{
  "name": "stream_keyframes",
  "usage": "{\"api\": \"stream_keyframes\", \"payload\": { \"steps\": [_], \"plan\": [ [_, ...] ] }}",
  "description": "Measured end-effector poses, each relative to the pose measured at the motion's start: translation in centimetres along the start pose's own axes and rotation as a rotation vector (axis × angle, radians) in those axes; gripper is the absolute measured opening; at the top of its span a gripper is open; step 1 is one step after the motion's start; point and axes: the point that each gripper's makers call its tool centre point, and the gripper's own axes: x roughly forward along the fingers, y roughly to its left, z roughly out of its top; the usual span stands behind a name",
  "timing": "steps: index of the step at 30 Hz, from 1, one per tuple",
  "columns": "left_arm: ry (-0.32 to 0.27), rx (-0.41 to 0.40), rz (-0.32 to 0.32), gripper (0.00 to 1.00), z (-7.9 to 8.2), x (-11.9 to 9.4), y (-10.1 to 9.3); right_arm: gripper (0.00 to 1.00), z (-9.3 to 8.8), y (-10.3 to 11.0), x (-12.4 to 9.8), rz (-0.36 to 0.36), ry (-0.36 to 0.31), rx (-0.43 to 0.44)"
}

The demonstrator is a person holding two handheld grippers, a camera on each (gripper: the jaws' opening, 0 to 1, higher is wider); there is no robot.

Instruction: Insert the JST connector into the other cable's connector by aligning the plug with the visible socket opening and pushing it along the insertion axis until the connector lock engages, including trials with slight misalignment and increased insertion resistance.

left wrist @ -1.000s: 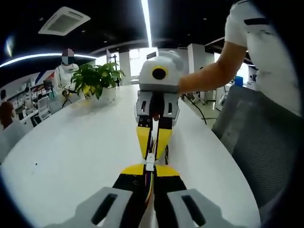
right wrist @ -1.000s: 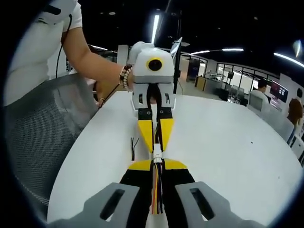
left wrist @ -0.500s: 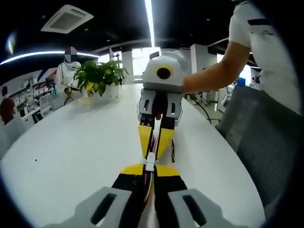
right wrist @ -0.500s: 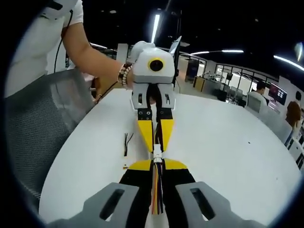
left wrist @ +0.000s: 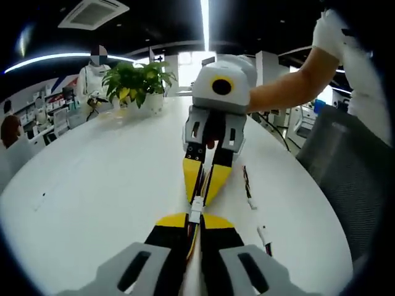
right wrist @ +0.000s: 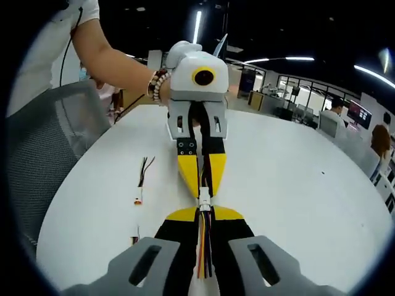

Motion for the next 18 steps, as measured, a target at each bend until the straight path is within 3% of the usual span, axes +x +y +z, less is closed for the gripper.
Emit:
{"api": "stream_keyframes", "payload": {
  "steps": [5,18],
  "plan": [
    [0.050,0.008,0.002,0.01,-1.1,0.7,0.2,0.04,-0.9,0.0,0.8,0.015,0.021,0.003],
    [0.065,-0.012,-0.001,0.01,-1.6,0.9,0.4,0.04,-1.2,0.1,1.2,0.003,0.005,0.048]
  ]
}}
